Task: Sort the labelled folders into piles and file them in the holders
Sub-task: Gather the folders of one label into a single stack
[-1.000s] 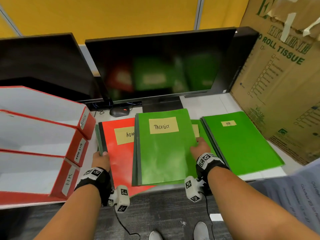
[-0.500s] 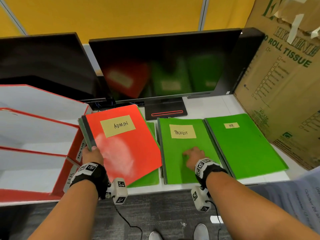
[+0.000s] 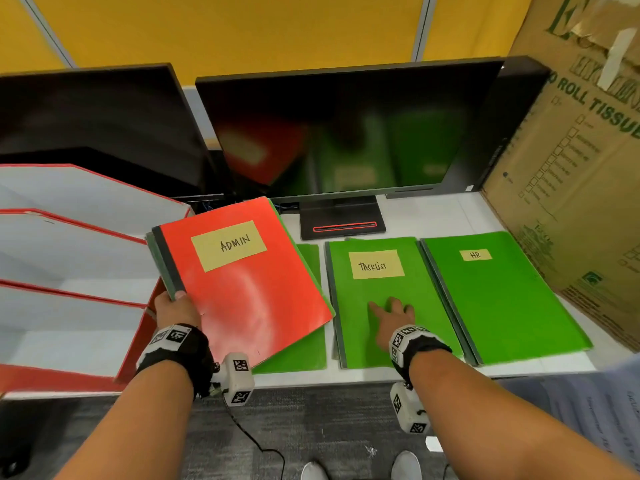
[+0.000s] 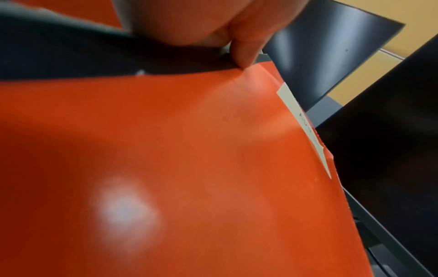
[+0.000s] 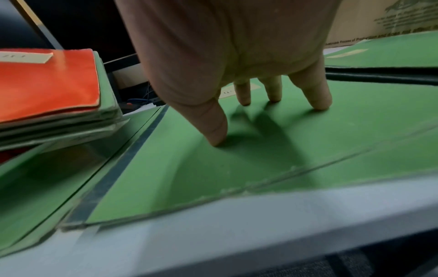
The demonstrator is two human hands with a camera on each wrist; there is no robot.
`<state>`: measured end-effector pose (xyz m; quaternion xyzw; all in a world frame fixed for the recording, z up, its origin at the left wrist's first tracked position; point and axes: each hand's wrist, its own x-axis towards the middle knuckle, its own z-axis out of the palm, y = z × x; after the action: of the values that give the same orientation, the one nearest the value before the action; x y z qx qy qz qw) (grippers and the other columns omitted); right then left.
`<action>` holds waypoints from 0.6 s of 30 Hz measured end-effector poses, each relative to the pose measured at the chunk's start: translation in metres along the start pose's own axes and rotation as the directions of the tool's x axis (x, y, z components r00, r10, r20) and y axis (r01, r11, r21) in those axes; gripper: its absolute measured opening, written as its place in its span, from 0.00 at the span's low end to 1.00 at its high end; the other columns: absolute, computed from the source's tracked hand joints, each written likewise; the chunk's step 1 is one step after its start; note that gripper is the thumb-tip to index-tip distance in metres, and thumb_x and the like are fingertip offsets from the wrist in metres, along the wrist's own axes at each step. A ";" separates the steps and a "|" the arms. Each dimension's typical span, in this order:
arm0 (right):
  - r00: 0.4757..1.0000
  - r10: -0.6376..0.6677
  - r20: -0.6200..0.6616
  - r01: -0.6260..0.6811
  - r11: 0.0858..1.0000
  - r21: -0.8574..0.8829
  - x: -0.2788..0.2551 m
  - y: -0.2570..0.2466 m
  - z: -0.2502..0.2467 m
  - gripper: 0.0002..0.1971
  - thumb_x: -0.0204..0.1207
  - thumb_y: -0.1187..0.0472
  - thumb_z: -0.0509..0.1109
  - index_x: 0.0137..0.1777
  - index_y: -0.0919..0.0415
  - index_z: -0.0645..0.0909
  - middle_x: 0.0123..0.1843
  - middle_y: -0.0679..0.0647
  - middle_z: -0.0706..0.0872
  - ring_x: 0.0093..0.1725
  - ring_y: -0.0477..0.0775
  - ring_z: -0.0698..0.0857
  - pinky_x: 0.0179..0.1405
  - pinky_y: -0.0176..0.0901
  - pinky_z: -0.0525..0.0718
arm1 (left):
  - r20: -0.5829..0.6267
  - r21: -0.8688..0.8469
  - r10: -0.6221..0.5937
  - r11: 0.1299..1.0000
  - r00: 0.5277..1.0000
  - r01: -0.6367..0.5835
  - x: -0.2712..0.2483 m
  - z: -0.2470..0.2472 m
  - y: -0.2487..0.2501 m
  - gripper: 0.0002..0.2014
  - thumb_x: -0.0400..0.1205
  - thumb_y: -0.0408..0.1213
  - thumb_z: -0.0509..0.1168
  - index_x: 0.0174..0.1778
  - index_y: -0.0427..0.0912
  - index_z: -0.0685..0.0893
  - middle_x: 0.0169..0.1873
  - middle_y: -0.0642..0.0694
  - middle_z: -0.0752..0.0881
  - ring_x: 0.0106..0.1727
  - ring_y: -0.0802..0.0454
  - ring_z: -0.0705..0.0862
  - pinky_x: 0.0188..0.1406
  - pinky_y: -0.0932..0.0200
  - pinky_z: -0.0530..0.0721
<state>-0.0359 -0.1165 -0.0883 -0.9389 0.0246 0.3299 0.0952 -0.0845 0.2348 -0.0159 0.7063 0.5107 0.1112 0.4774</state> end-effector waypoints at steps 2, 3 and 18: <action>0.999 -0.007 0.031 0.008 1.000 -0.019 0.001 -0.002 -0.003 0.46 0.68 0.73 0.62 0.80 0.36 0.50 0.83 0.49 0.45 0.82 0.70 0.40 0.74 0.77 0.62 | 0.017 0.012 0.017 1.000 1.000 -0.017 0.001 -0.001 -0.001 0.21 0.85 0.44 0.50 0.73 0.41 0.70 0.60 0.31 0.81 0.54 0.33 0.81 0.56 0.45 0.77; 0.999 -0.006 0.050 0.007 0.999 -0.031 -0.001 -0.003 -0.007 0.45 0.68 0.72 0.61 0.80 0.35 0.51 0.83 0.49 0.47 0.82 0.70 0.41 0.73 0.78 0.61 | 0.028 0.013 0.025 1.000 0.999 -0.026 0.001 -0.001 -0.002 0.21 0.86 0.44 0.50 0.73 0.41 0.70 0.58 0.31 0.82 0.49 0.35 0.80 0.51 0.48 0.76; 0.998 -0.070 0.006 0.070 0.997 -0.011 -0.003 -0.014 0.001 0.30 0.79 0.44 0.60 0.81 0.43 0.58 0.85 0.54 0.48 0.82 0.70 0.47 0.79 0.70 0.58 | 0.095 0.031 0.053 0.998 0.994 -0.056 -0.008 0.001 -0.005 0.19 0.86 0.43 0.51 0.72 0.41 0.70 0.55 0.32 0.83 0.51 0.33 0.83 0.51 0.45 0.79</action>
<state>-0.0371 -0.1024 -0.0851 -0.9387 -0.0105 0.3294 0.1017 -0.0906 0.2278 -0.0178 0.7324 0.4701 0.0819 0.4857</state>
